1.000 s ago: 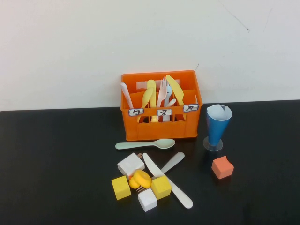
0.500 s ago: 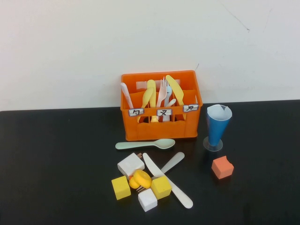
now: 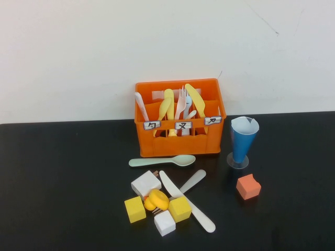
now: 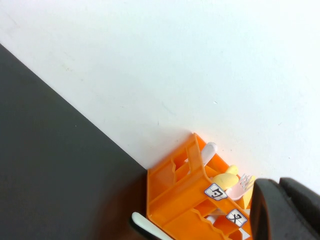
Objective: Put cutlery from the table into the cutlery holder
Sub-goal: Pick up the knife
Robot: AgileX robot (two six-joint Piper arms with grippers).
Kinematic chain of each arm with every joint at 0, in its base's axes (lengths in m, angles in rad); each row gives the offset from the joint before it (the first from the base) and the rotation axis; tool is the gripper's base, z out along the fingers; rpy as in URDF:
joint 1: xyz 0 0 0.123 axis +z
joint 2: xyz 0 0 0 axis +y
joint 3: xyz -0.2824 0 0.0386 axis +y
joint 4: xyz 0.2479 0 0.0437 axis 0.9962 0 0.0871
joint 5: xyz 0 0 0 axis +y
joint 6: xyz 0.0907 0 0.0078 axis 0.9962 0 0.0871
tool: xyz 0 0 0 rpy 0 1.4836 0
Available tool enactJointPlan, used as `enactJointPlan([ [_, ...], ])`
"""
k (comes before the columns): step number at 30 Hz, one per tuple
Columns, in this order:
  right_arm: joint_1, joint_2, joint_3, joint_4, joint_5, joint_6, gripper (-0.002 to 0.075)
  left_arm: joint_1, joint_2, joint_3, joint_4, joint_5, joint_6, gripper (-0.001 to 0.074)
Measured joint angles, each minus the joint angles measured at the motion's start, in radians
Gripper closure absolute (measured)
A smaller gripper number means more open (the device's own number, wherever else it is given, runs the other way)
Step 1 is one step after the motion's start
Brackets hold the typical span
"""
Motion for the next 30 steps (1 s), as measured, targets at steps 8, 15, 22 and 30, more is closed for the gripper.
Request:
enactJointPlan([
  [8, 0.0, 0.0, 0.0, 0.0, 0.0, 0.0, 0.0728, 0.0, 0.0, 0.0, 0.0, 0.0, -0.001, 0.0736],
  [15, 0.0, 0.0, 0.0, 0.0, 0.0, 0.0, 0.0728, 0.0, 0.0, -0.056, 0.01, 0.109, 0.111, 0.0736],
  [22, 0.0, 0.0, 0.0, 0.0, 0.0, 0.0, 0.0728, 0.0, 0.122, -0.332, 0.071, 0.443, 0.466, 0.0736],
  [30, 0.0, 0.0, 0.0, -0.055, 0.0, 0.0, 0.0728, -0.015, 0.498, -0.709, 0.101, 0.759, 0.836, 0.0736],
])
